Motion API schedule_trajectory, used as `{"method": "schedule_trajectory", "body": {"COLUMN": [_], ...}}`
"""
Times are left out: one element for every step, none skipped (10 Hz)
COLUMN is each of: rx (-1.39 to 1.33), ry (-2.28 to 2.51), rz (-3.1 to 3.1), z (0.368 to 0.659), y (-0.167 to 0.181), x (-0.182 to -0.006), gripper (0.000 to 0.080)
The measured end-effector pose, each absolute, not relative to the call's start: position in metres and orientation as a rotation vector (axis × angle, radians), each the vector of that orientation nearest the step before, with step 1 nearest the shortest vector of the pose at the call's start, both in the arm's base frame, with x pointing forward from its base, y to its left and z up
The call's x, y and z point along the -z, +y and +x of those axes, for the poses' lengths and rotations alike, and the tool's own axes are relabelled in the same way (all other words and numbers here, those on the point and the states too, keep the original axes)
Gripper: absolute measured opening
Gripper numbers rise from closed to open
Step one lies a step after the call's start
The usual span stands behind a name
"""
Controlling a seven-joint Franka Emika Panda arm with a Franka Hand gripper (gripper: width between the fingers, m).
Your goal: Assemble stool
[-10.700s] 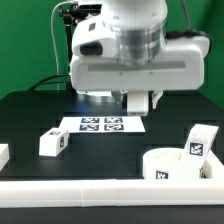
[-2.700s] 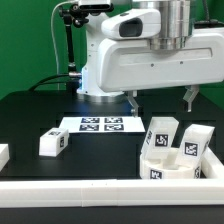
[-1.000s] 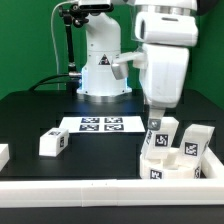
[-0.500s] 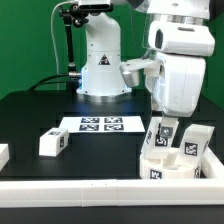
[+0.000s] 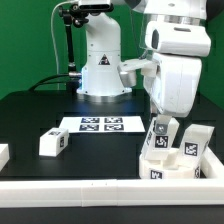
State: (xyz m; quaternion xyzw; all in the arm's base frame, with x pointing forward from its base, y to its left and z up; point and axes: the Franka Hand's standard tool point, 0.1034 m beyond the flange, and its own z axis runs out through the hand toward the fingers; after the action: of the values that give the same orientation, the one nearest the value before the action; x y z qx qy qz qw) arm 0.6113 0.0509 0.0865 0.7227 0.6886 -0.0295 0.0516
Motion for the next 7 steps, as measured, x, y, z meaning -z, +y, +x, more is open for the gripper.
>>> {"method": "schedule_trajectory", "body": {"rx": [0.088,0.089,0.118,0.143,0.159,0.192,0.184], "ry": [2.069,2.067,2.025,1.888,1.782,1.710,1.592], "rz": [2.223,2.225,2.279,2.405,2.488,2.548,2.624], "z": [0.611,0.611,0.609,0.608,0.608,0.608,0.609], "y": [0.051,0.049,0.046,0.043,0.042,0.039,0.039], "x": [-0.086,-0.086,-0.086,-0.086,-0.086,-0.086,-0.087], "gripper": [0.0337,0.0337,0.0337,0.0337,0.0337,0.0338,0.0338]}}
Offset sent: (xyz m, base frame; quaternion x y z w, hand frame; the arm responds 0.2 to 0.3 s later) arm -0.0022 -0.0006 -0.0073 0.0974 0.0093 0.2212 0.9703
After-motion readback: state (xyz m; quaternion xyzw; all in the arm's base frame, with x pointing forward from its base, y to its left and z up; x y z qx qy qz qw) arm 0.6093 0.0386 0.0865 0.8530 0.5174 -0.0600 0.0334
